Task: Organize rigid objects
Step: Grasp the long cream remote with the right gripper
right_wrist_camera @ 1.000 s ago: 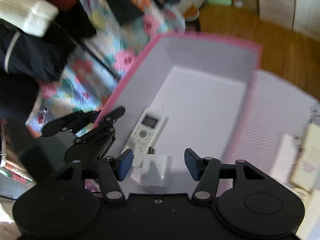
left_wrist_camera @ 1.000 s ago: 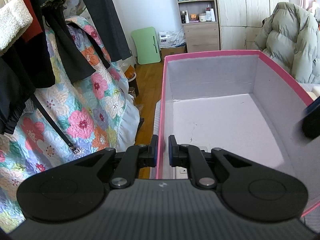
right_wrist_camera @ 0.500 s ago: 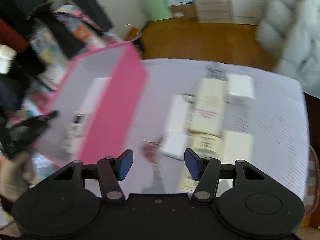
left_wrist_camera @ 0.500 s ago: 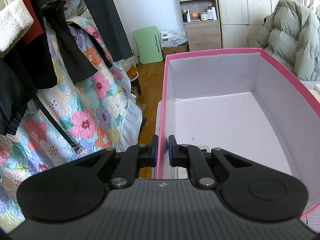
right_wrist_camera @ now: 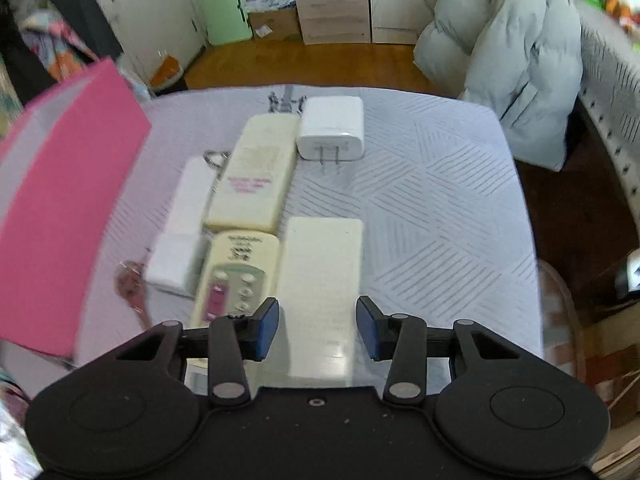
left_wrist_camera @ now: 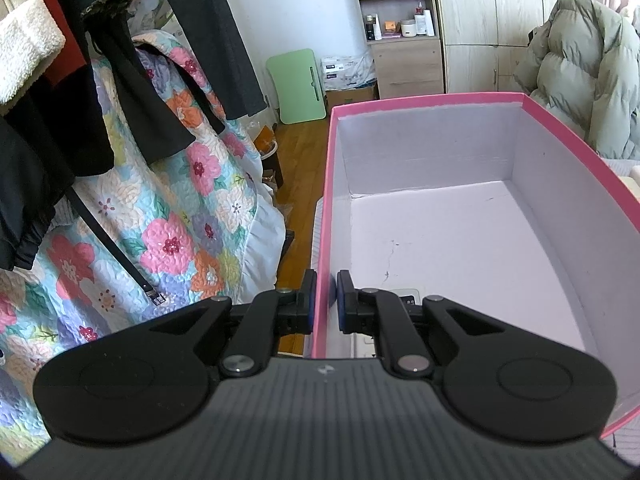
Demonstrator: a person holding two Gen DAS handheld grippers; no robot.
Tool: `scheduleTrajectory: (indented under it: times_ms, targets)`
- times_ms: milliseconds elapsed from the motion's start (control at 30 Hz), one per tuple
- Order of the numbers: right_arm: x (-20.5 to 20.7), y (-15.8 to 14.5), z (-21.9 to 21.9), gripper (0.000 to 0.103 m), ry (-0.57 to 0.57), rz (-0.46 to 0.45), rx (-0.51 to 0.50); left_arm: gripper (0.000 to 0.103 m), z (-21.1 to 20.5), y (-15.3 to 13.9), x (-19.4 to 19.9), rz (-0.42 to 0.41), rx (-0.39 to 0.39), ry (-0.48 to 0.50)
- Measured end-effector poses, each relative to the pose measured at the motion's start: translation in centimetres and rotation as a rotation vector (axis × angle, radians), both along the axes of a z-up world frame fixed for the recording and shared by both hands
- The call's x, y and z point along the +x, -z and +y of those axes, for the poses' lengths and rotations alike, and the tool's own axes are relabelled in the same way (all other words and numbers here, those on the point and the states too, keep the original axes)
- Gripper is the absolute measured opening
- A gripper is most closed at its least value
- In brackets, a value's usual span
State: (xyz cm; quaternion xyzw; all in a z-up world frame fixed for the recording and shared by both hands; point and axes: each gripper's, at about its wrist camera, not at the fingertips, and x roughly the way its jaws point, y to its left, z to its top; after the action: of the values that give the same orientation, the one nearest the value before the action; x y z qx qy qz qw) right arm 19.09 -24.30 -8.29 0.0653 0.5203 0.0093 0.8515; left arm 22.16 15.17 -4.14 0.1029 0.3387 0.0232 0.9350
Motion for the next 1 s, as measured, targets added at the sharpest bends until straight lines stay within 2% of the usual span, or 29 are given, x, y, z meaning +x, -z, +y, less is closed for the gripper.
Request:
scheduleTrajectory:
  times_ms: [67, 233, 367, 400, 467, 500, 533, 600, 800, 1000]
  targets:
    - [0.1, 0.3, -0.2, 0.056, 0.001, -0.005, 0.027, 0.009, -0.1, 0.0, 0.0, 0.001, -0.001, 0.000]
    - [0.3, 0.5, -0.7, 0.058, 0.024, -0.005, 0.065, 0.009, -0.1, -0.1, 0.0, 0.002, 0.002, 0.002]
    - [0.6, 0.7, -0.7, 0.065, 0.004, -0.018, 0.035, 0.009, -0.1, 0.0, 0.0, 0.001, 0.001, 0.001]
    - [0.8, 0.7, -0.8, 0.065, 0.001, -0.018, 0.021, 0.009, -0.1, 0.0, 0.0, 0.001, -0.001, 0.000]
    - [0.8, 0.6, -0.9, 0.055, -0.037, 0.000, 0.041, 0.009, -0.2, 0.0, 0.0, 0.003, 0.000, 0.000]
    - [0.6, 0.5, -1.0, 0.054, -0.049, 0.011, 0.054, 0.009, -0.2, 0.1, -0.1, 0.001, 0.003, -0.002]
    - [0.2, 0.2, -0.9, 0.049, -0.057, 0.011, 0.040, 0.009, -0.3, 0.1, -0.2, -0.001, 0.004, -0.002]
    - [-0.2, -0.1, -0.7, 0.047, -0.063, 0.010, -0.012, 0.009, -0.3, 0.1, -0.2, 0.001, -0.004, -0.004]
    - [-0.6, 0.0, -1.0, 0.051, -0.042, 0.032, 0.056, 0.009, -0.2, 0.1, -0.1, 0.001, -0.004, -0.005]
    - [-1.7, 0.3, -0.1, 0.058, -0.077, 0.032, 0.041, 0.009, 0.1, 0.0, -0.1, 0.004, -0.009, -0.006]
